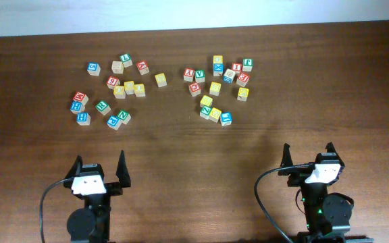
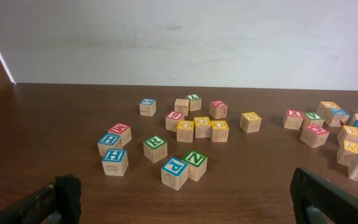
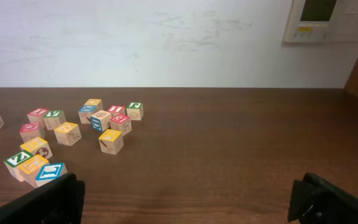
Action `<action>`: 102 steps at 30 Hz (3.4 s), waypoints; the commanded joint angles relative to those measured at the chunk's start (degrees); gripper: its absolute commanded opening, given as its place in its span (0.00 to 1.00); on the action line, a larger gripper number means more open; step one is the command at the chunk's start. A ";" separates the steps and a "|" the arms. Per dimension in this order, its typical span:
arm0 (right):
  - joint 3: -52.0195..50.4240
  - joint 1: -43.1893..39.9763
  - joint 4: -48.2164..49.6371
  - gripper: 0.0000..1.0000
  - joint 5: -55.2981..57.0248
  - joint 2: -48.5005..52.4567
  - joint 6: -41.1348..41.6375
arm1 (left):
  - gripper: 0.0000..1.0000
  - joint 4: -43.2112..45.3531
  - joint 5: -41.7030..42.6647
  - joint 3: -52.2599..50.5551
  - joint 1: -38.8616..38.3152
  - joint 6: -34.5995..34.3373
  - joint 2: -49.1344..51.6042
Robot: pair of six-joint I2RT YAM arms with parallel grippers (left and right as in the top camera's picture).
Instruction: Spell out RSS
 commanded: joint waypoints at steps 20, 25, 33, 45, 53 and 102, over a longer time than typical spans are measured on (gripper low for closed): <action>-0.39 0.35 -0.39 0.98 -0.33 -0.44 0.07 | 0.99 -0.44 0.59 -0.07 0.04 0.72 -0.31; -0.39 0.35 -0.39 0.98 -0.33 -0.44 0.07 | 0.99 -0.44 0.59 -0.07 0.04 0.70 -0.31; -0.39 0.35 -0.39 0.98 -0.33 -0.44 0.07 | 0.99 -0.44 0.59 -0.07 0.04 0.70 -0.31; -0.39 0.35 -0.39 0.98 -0.33 -0.44 0.07 | 0.99 -0.44 0.59 -0.07 0.04 0.70 -0.31; -0.39 0.35 -0.39 0.98 -0.33 -0.44 0.07 | 0.99 -0.37 0.61 -0.07 0.04 0.70 -0.31; -0.39 0.35 -0.39 0.98 -0.33 -0.44 0.07 | 0.99 3.58 40.11 30.69 0.04 -8.26 15.96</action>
